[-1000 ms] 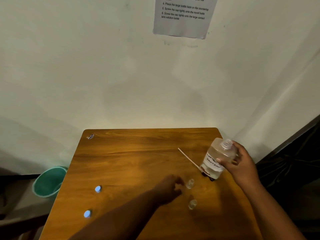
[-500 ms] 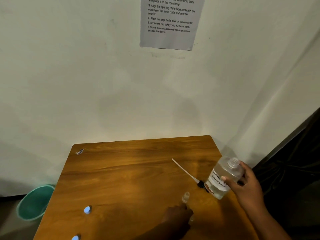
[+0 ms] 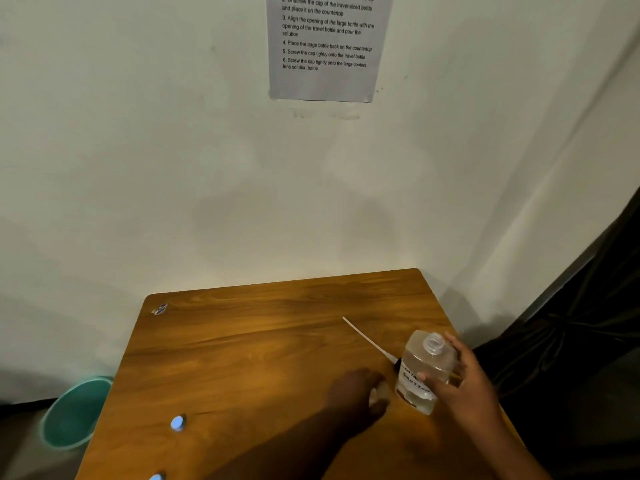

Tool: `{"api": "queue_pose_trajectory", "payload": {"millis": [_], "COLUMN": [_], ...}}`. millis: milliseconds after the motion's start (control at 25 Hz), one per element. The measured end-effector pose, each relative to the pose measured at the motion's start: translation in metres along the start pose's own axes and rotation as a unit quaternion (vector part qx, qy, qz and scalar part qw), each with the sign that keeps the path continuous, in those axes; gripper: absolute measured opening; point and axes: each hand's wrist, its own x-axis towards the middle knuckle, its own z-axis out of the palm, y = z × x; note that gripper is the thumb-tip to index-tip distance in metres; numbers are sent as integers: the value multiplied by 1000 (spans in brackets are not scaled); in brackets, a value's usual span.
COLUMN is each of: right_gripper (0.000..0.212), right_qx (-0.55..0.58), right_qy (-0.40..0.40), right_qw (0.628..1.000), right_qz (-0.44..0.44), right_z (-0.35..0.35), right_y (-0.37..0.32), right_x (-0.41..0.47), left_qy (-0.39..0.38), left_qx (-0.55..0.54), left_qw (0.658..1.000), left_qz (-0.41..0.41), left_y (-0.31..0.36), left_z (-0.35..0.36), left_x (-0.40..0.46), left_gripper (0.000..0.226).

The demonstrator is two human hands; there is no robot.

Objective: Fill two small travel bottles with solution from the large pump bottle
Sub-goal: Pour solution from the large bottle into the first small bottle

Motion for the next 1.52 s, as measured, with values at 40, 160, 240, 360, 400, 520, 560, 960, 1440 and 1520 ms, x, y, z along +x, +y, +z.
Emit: {"api": "queue_pose_trajectory", "payload": {"millis": [40,160,240,360,400,520,560,960,1440,1520], "right_gripper": [85,81,77,73,71,71,73,78,82,82], "right_qx": [4,8,10,4,2,-27,-40,-54,-126,-135], "right_qy": [0,-2,-5,-8,-8,-13,-16,-67,-89,-90], "right_qw": [1000,999,997,987,981,966,961,840,753,749], "right_qz": [-5,-41,-83,-158,-192,-258,-273,-536,-640,-643], "right_z": [1,4,6,9,10,20,25,89,124,116], "right_y": [-4,-29,-56,-108,-128,-191,-213,-392,-446,-447], "right_x": [-3,-6,-9,-15,-18,-33,-40,-170,-254,-253], "left_qy": [29,126,180,244,260,300,311,405,420,417], "left_qx": [-6,-63,-104,-135,-151,-211,-228,-272,-248,-255], "left_qw": [1000,990,977,957,950,922,913,858,860,858], "left_qz": [10,30,44,79,88,124,135,161,152,161], "left_y": [4,18,25,31,34,44,47,55,31,38], "left_z": [-15,-67,-103,-159,-178,-235,-253,-364,-388,-386], "left_x": [2,4,1,-14,-26,-78,-100,-332,-456,-458], "left_gripper": [36,35,32,31,31,28,27,30,40,39]}}
